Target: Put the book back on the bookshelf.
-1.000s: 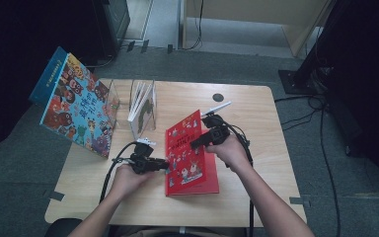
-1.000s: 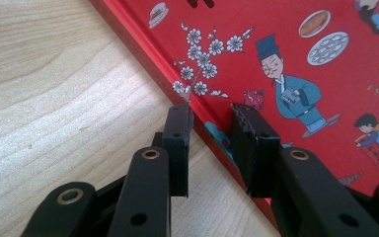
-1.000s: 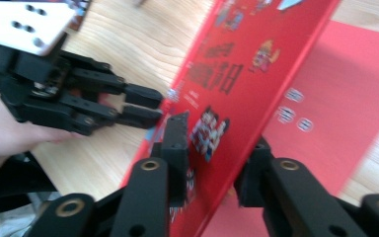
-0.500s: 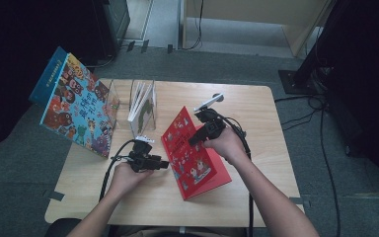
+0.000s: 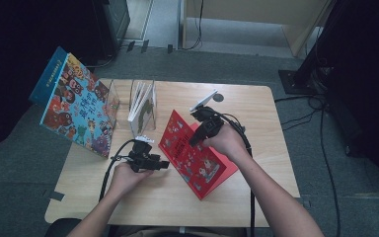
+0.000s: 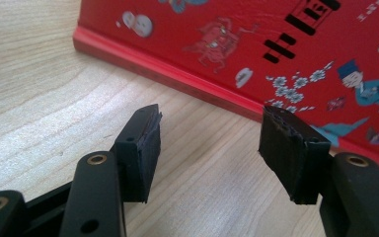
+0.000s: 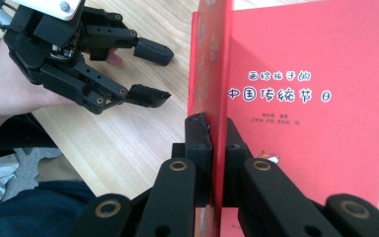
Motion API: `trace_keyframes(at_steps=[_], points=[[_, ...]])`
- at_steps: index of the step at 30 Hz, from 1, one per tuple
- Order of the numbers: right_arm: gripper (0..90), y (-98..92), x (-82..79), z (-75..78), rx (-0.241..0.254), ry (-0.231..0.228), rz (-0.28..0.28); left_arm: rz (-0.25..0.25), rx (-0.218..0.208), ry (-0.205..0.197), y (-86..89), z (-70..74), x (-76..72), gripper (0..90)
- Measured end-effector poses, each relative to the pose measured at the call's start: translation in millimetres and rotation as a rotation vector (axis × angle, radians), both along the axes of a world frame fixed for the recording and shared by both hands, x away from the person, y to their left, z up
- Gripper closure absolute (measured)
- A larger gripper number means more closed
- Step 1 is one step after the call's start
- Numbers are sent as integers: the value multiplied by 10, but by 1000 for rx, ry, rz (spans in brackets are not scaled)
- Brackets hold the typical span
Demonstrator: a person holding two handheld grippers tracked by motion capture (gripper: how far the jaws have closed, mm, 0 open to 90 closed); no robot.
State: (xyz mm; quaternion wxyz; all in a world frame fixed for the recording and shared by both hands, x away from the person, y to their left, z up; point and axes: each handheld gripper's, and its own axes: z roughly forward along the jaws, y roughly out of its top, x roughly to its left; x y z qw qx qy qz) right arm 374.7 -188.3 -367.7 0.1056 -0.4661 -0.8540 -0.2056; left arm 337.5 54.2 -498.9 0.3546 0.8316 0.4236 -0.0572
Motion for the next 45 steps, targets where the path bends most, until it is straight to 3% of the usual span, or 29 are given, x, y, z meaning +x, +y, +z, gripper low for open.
trace_keyframes(at_steps=[6,14,24,28,30,31,36,39,45], points=[[883,5,9,11,-3,7,-1,1,-2,7,2,-2,7,407],[884,61,-19,107,-21,-4,36,3,-17,12,0,28,2,398],[884,-125,-17,482,14,-24,33,-17,-38,21,-27,76,-19,372],[884,-195,-20,634,13,-47,37,-20,-79,24,-32,124,-1,368],[884,-225,-24,695,13,-50,37,-30,-112,54,-35,140,35,365],[884,-237,-26,721,9,-50,35,-29,-106,57,-44,155,53,362],[884,-267,-44,791,13,-67,39,-40,-127,43,-86,273,104,362],[884,-261,-56,800,14,-70,47,-39,-124,11,-136,342,112,354],[884,-237,-82,764,27,-71,50,-21,-177,-11,-193,397,156,329]])
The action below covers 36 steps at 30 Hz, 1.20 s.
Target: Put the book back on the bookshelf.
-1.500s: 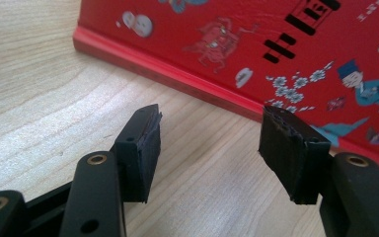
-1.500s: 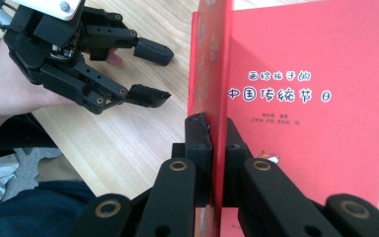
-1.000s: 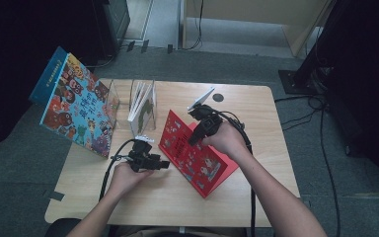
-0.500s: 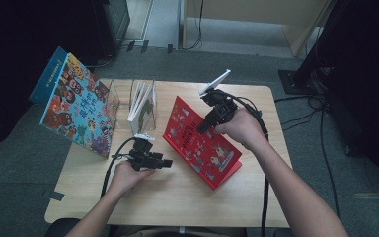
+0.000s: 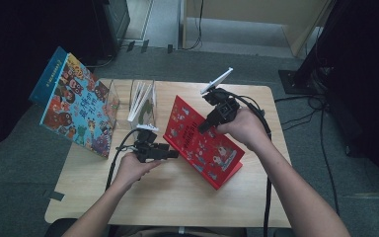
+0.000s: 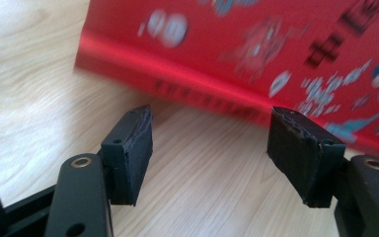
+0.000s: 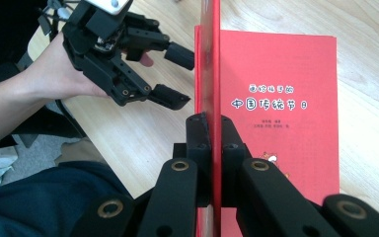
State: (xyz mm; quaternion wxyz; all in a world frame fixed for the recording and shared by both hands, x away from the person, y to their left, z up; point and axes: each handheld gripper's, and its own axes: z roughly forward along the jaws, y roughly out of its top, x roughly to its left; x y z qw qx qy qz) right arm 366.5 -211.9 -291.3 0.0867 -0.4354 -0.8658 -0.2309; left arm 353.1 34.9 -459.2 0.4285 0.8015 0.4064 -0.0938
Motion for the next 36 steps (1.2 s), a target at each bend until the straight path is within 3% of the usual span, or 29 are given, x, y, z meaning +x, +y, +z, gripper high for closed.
trace_keyframes(at_steps=[4,7,11,15,18,20,23,27,31,36], points=[[884,20,-19,-31,15,-13,17,11,2,31,-3,9,40,319],[883,20,-35,-40,31,-24,22,11,-20,52,-3,5,60,288],[882,5,-55,-43,40,-30,26,4,-13,40,-5,18,77,261],[882,-18,-72,-41,44,-35,30,17,-31,53,8,31,87,258],[881,-28,-84,-60,56,-36,30,11,-3,29,5,23,83,227],[884,-14,-91,-84,53,-43,32,-5,38,16,-33,7,76,166],[883,17,-93,-103,48,-48,40,-24,51,37,-60,-30,69,128],[884,22,-92,-106,46,-46,44,-15,25,45,-34,-28,74,151],[884,-8,-96,-93,63,-55,33,13,-38,77,-1,-13,106,152],[882,-34,-124,-119,91,-71,41,23,-76,94,23,-15,134,132]])
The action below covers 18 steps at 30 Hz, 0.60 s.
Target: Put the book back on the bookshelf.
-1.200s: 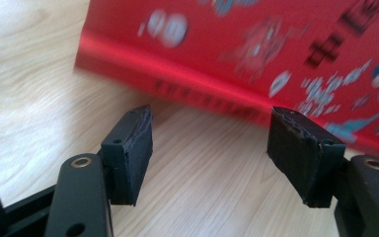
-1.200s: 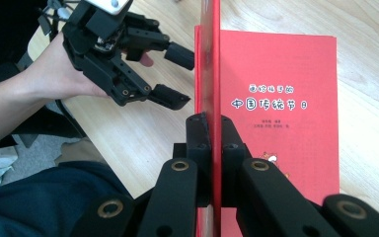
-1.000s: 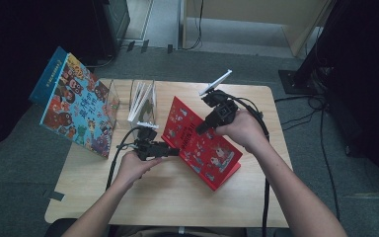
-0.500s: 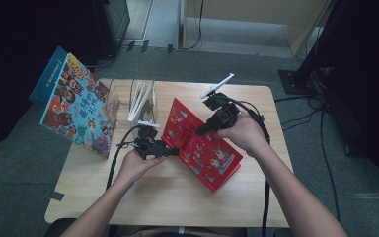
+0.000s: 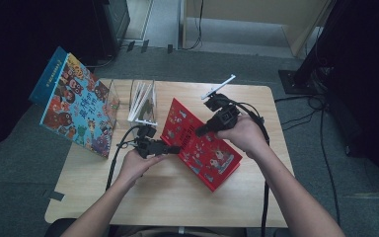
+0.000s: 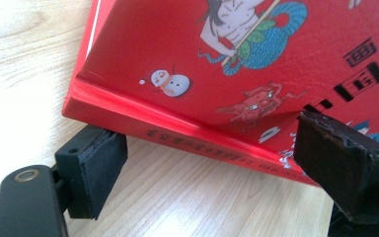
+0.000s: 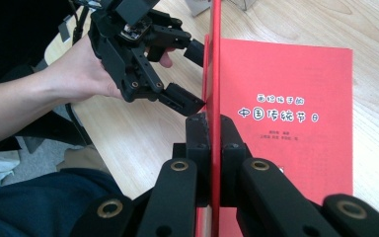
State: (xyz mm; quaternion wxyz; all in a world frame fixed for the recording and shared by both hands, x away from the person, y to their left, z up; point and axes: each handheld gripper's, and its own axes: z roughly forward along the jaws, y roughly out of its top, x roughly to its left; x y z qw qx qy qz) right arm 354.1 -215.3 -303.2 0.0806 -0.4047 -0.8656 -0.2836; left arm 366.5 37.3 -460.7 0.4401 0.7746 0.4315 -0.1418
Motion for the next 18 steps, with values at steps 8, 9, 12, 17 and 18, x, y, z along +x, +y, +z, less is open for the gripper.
trace_keyframes(at_steps=[8,9,12,17,18], points=[[863,-82,-78,-67,70,-19,23,-14,-85,18,44,3,62,105],[860,-98,-92,-74,83,-21,28,-16,-88,11,45,14,65,104],[851,-164,-129,-100,132,-38,39,-15,-109,-18,52,64,63,95],[883,-243,-166,-191,166,-48,62,-41,-165,-67,33,152,59,14],[884,-255,-170,-226,169,-41,59,-46,-150,-94,43,170,53,18]])
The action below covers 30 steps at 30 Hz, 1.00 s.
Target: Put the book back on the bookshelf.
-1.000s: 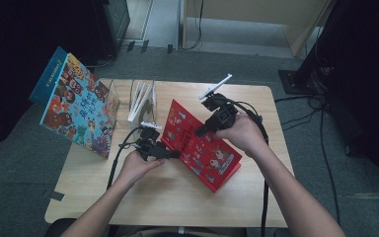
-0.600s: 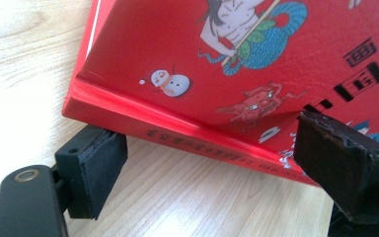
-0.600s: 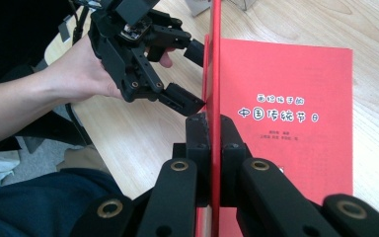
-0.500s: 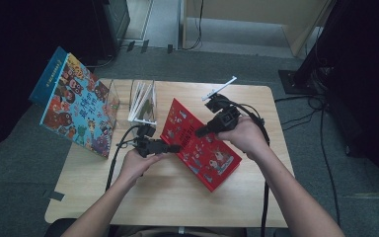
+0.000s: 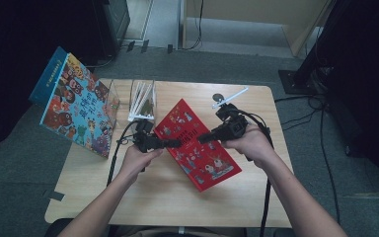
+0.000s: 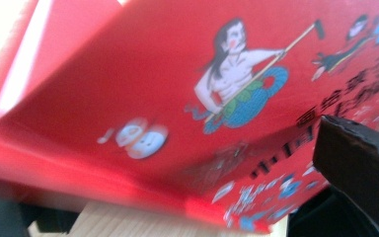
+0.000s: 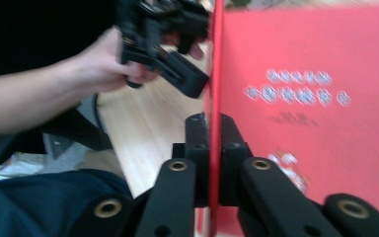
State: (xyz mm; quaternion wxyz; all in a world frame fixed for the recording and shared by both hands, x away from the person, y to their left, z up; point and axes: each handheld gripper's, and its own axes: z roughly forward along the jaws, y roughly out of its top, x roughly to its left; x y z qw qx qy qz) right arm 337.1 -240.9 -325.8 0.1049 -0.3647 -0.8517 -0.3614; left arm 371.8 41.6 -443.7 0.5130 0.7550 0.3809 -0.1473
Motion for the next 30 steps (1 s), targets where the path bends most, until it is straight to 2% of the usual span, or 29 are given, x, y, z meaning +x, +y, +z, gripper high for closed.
trace_keyframes(at_steps=[3,6,7,9,10,11,13,16,18,20,22,24,26,27,28,29,30], points=[[887,-62,12,-100,43,9,7,1,-2,-13,51,31,-4,94],[888,-103,39,-157,57,18,11,-6,-28,10,108,54,7,217],[887,-117,49,-182,51,16,21,-4,-20,-3,123,74,4,252],[885,-128,59,-237,19,-8,53,-7,-5,15,159,112,20,323],[883,-137,71,-273,-2,-23,71,-1,-5,0,167,129,12,361],[881,-148,76,-287,6,-37,76,-2,-7,-4,181,153,13,381],[850,-179,101,-316,7,-38,80,-9,-7,-8,206,190,22,441],[752,-201,138,-426,-55,-61,65,-45,-7,-24,236,218,23,564],[718,-210,158,-504,-58,-52,65,-61,-6,-29,248,223,13,604],[663,-208,171,-592,-63,-42,50,-71,0,-53,255,244,-12,640],[589,-198,188,-673,-64,-59,28,-91,-3,-63,263,277,-35,694],[501,-188,198,-729,-73,-61,8,-111,23,-88,250,342,-68,728],[482,-201,202,-778,-89,-75,-11,-124,38,-119,247,434,-105,764],[482,-201,202,-778,-89,-75,-11,-124,38,-119,247,434,-105,785],[511,-247,192,-800,-84,-89,-34,-132,42,-121,250,451,-102,785],[507,-277,185,-807,-59,-99,-39,-129,47,-121,248,463,-106,788],[510,-309,156,-824,-59,-138,-67,-130,57,-124,241,477,-113,798]])
